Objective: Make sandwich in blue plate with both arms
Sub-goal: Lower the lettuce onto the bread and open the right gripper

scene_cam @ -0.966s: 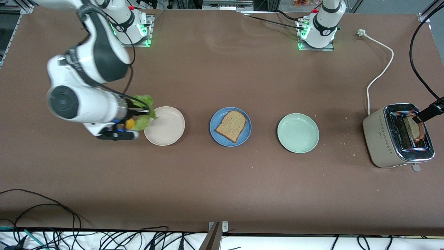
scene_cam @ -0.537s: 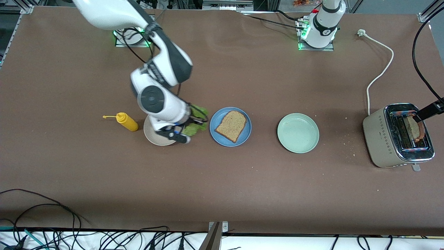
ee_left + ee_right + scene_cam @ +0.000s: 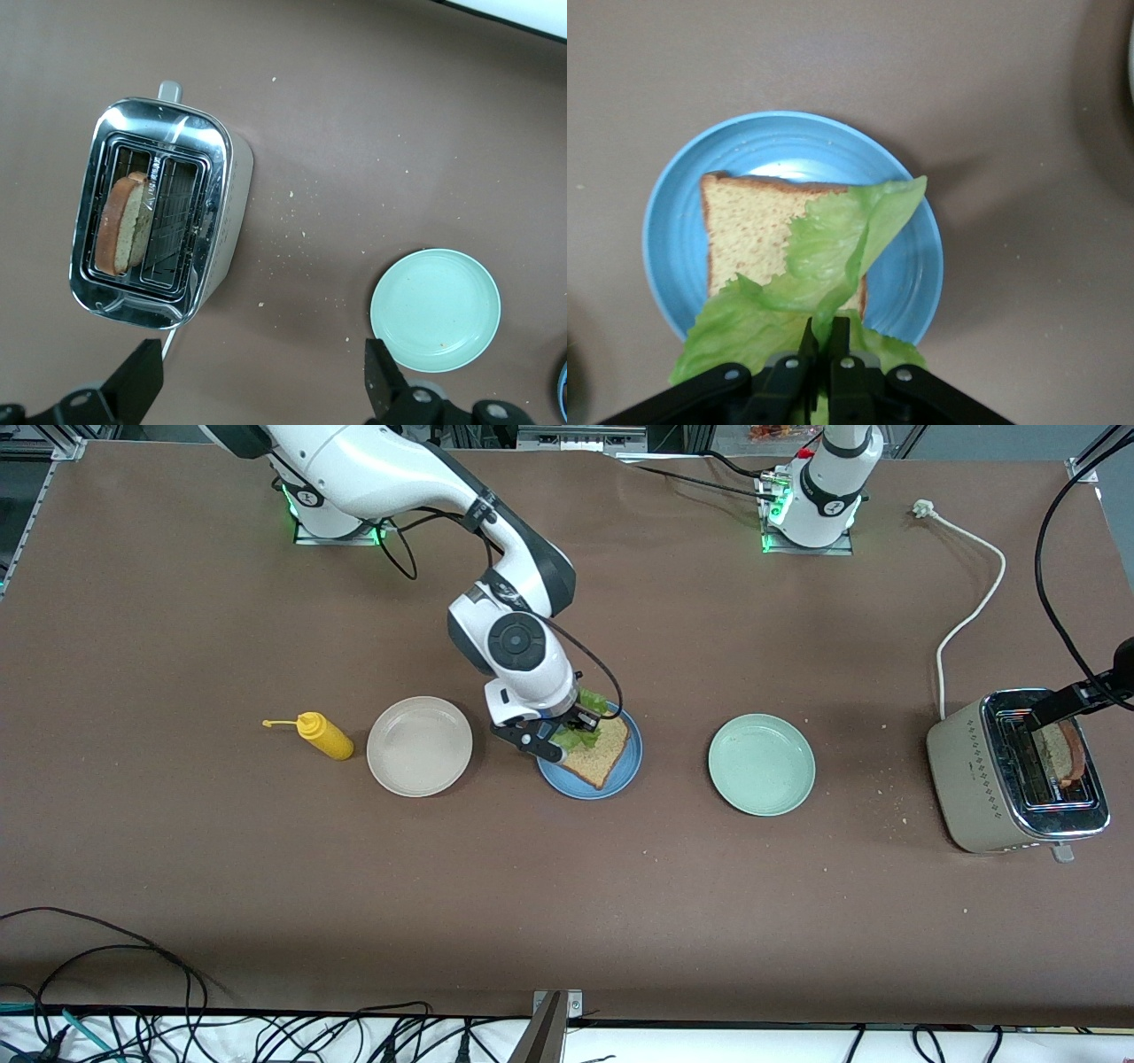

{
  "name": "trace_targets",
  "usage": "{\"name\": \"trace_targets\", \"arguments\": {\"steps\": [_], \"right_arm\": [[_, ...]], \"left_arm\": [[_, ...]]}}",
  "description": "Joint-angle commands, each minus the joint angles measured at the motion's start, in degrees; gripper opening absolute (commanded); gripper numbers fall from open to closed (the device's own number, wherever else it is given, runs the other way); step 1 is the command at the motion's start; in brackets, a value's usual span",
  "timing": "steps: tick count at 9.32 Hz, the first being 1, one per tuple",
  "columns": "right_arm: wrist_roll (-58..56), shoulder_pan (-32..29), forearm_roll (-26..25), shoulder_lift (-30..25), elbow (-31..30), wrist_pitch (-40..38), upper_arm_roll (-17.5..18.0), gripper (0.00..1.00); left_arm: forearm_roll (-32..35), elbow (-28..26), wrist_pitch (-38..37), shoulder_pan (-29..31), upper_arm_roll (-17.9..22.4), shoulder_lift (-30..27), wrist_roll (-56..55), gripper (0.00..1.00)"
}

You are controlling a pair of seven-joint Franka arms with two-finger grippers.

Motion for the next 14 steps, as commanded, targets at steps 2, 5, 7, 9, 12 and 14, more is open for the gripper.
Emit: {"name": "trace_targets", "arguments": {"steps": [2, 5, 7, 9, 12, 14], "right_arm": [[1.7, 2.9, -4.5, 3.8, 0.8, 4.6, -1.0, 0.0], [2.0, 2.8, -4.4, 3.3, 1.2, 4.7, -2.7, 1.0], [1.4, 2.4, -4.6, 1.4, 1.1, 4.1, -3.7, 1.0], [0.6, 2.3, -4.5, -1.8, 1.0, 1.4, -6.1, 1.0], [-12.5, 2.2, -4.6, -7.1, 1.0, -13.0, -12.5, 1.0], [-28.9, 2.2, -4.5, -10.3, 0.8, -23.0, -18.9, 1.0]], "left_arm": [[-1.0, 1.7, -1.0, 1.8, 0.6, 0.8, 9.5, 1.0], [-1.5, 1.8, -0.8, 4.5, 0.6, 0.5, 11.5, 1.0], [-3.2, 1.0, -0.9, 3.6, 0.0, 0.7, 11.5, 1.0], [-6.3, 0.8, -0.9, 1.1, -0.3, 2.4, 8.9, 1.0], [-6.0, 0.9, -0.9, -1.9, -0.2, 3.3, 8.8, 1.0], [-5.9, 0.9, -0.9, -1.1, 0.0, 3.3, 9.0, 1.0]]}}
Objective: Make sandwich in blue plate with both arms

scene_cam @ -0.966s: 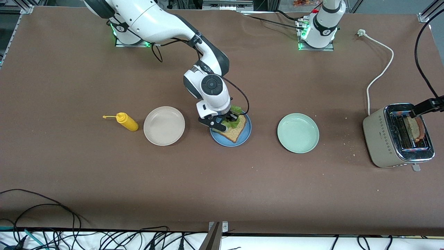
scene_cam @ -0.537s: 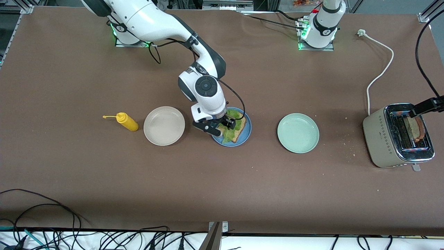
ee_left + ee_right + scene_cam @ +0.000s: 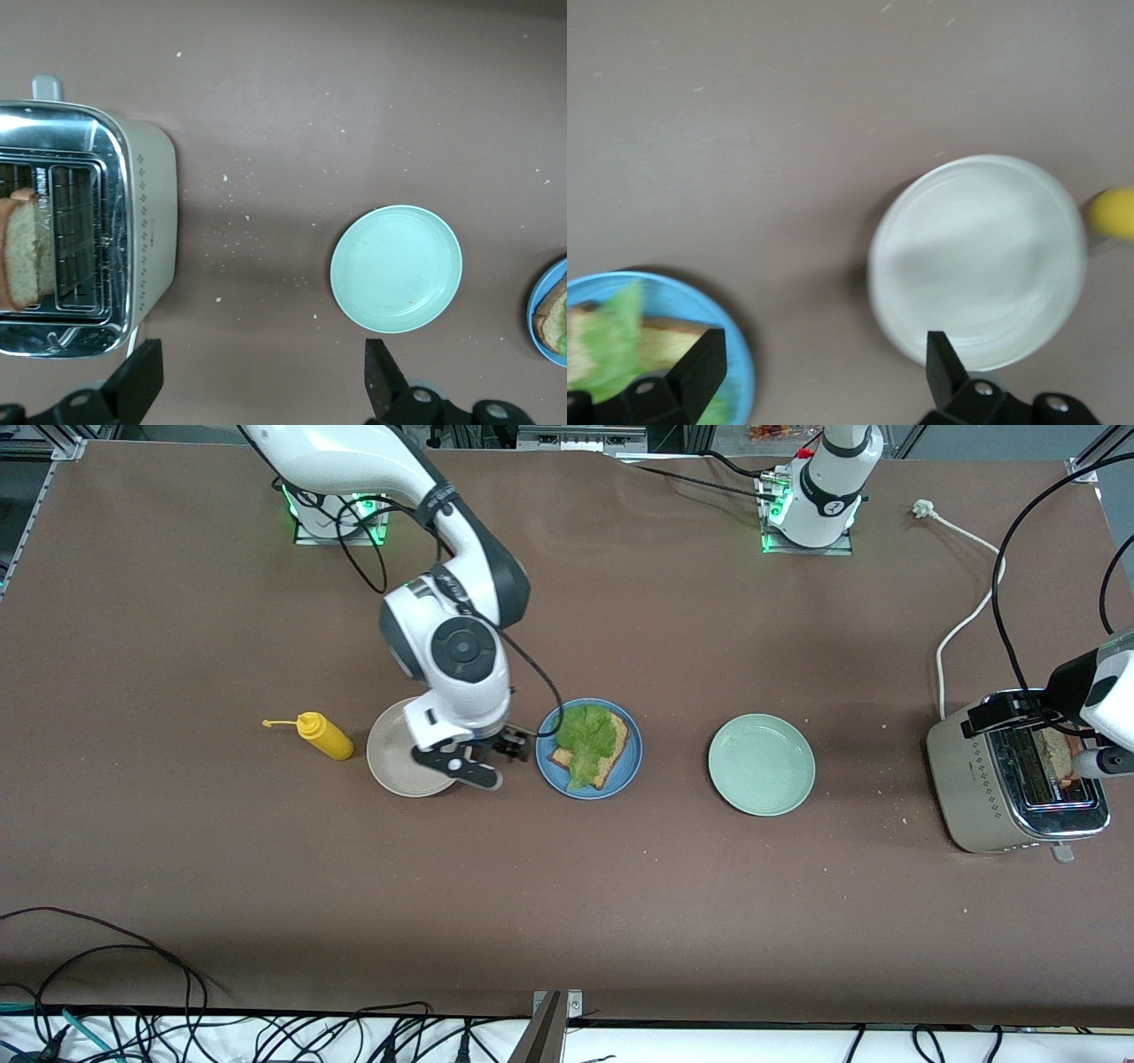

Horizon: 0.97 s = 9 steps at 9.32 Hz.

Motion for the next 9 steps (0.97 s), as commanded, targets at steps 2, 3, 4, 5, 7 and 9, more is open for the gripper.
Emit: {"name": "trace_targets", "arguments": {"steps": [2, 3, 4, 5, 7, 9], "right_arm": [[-30.0, 0.2, 0.4, -7.1, -0.9, -15.7, -11.5, 1.0], [-36.7, 0.0, 0.7, -9.6, -2.2, -18.2, -14.2, 1.0], [-42.2, -0.1, 1.2, -12.9, -5.1, -18.3, -16.4, 1.0], [-45.6, -0.2, 2.1, -16.0, -7.9, -18.3, -18.5, 1.0], [-54.6, -0.1, 3.2, -22.4, -15.8, -17.6, -23.4, 1.0], [-63.8, -7.3, 3.3, -27.6, -22.8, -13.9, -22.7, 1.0]], "left_arm": [[-0.6, 1.2, -0.5, 5.1, 0.9, 0.6, 1.3, 1.0], [-0.6, 1.4, -0.2, 7.5, 0.8, 1.2, 2.4, 1.0], [-0.2, 1.4, -0.2, 7.8, 0.9, 1.5, 2.5, 1.0], [0.8, 1.3, -0.2, 7.5, 0.8, 1.6, 2.5, 1.0], [0.9, 1.0, -0.2, 6.6, 0.1, 1.6, 2.1, 1.0], [1.0, 0.9, -0.4, 4.5, -0.6, 1.6, 0.7, 1.0]]}}
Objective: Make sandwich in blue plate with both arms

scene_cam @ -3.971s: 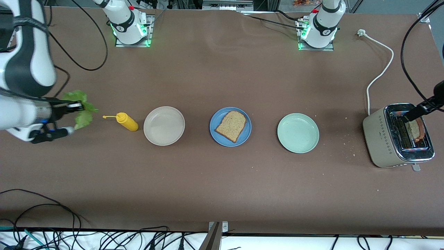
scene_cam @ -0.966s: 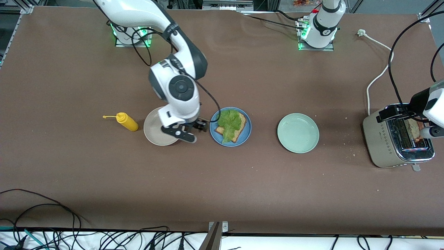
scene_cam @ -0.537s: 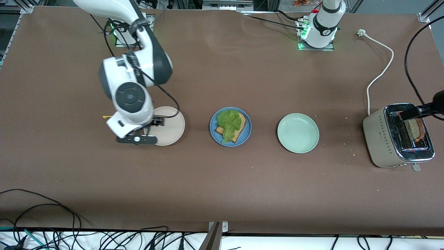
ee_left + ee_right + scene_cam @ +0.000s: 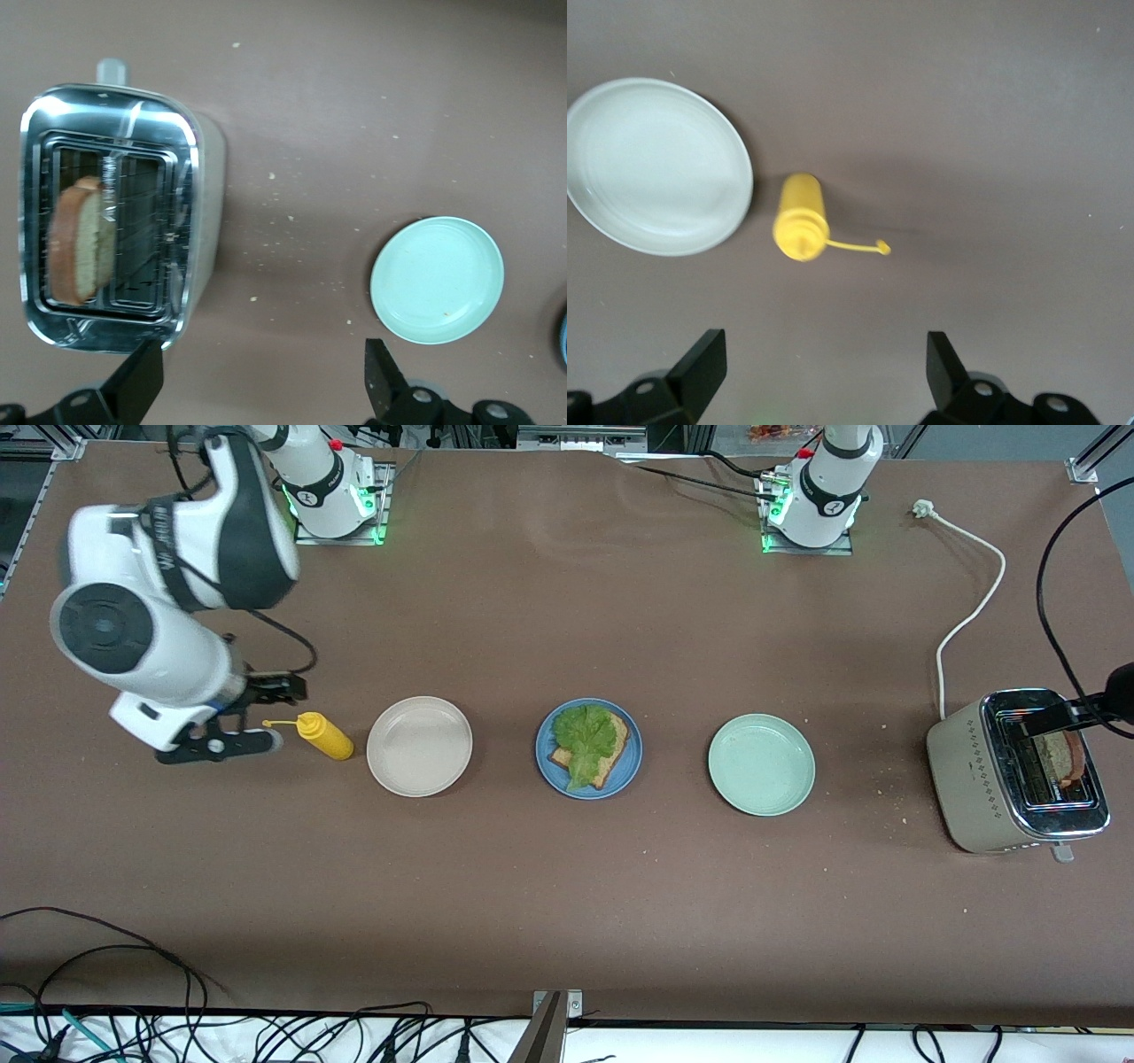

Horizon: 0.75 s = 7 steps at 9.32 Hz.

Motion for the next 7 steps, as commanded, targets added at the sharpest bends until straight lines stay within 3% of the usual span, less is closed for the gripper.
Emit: {"name": "trace_targets", "arguments": {"steps": [1, 5, 7], "right_arm": [[-15.0, -10.2, 2.3, -7.5, -11.6, 5.0, 1.3, 1.0], [-42.9, -30.8, 12.8, -6.1, -20.6, 13.3, 7.7, 1.0], [-56.1, -37.9, 21.2, -2.1, -21.3, 14.5, 10.7, 1.0]], "left_arm": [[1.0, 0.8, -0.5, -2.2, -0.4, 0.2, -1.2, 1.0], [2.0, 0.9, -0.8, -2.4, -1.4, -1.2, -1.2, 1.0], [4.5, 1.1, -0.9, -2.4, -2.6, -1.1, -1.3, 1.0]]}}
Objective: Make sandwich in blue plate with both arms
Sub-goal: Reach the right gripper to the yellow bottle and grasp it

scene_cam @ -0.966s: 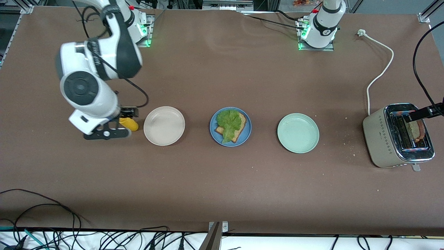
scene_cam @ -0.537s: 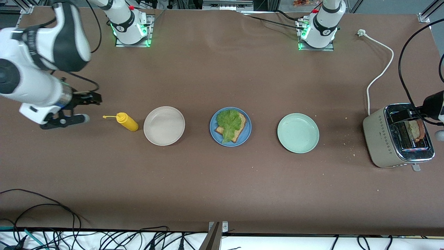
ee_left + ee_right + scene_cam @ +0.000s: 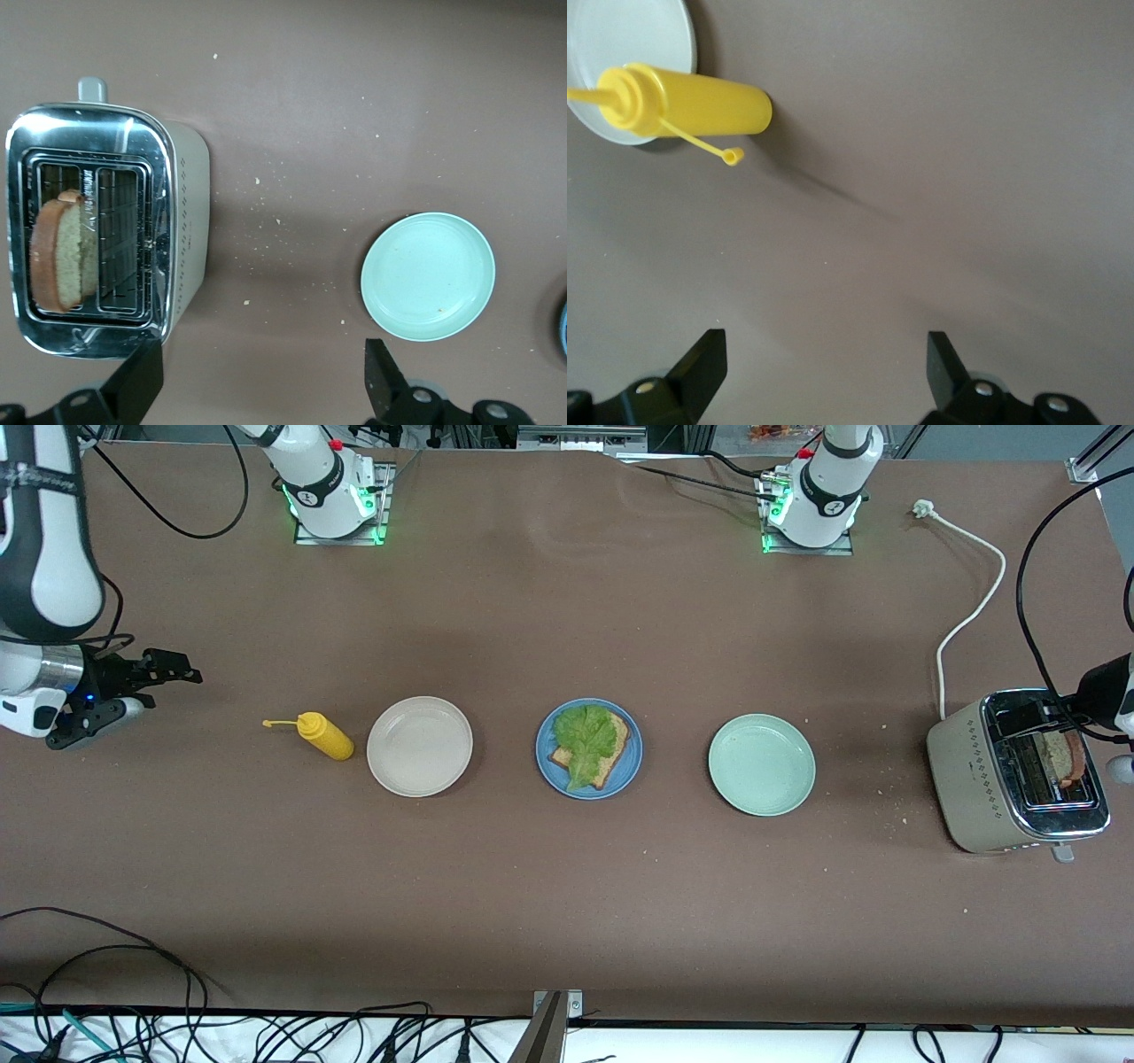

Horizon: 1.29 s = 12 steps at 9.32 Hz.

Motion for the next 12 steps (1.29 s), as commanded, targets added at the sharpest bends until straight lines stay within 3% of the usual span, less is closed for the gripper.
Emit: {"name": "trace_targets", "arguments": {"steps": [1, 5, 9, 12], "right_arm": [[-18.7, -10.4, 12.5, 5.3, -1.5, 1.6, 6.8, 1.0], [-53.1, -16.2, 32.0, 16.2, -1.0, 1.1, 9.9, 1.0], [-80.8, -18.4, 45.9, 21.9, -0.7, -3.1, 13.7, 1.0], [-91.1, -18.4, 55.1, 26.7, -0.5, -9.7, 14.4, 1.0]], "left_arm": [[2.6, 0.6, -0.9, -0.2, -1.0, -0.7, -0.5, 1.0], [2.6, 0.5, -0.9, 0.4, -1.0, -0.8, -0.6, 1.0], [2.7, 0.2, -1.8, 0.3, -1.1, -1.2, -0.7, 1.0], [2.7, 0.3, -2.9, 0.4, -1.0, -1.0, -0.2, 1.0]]}}
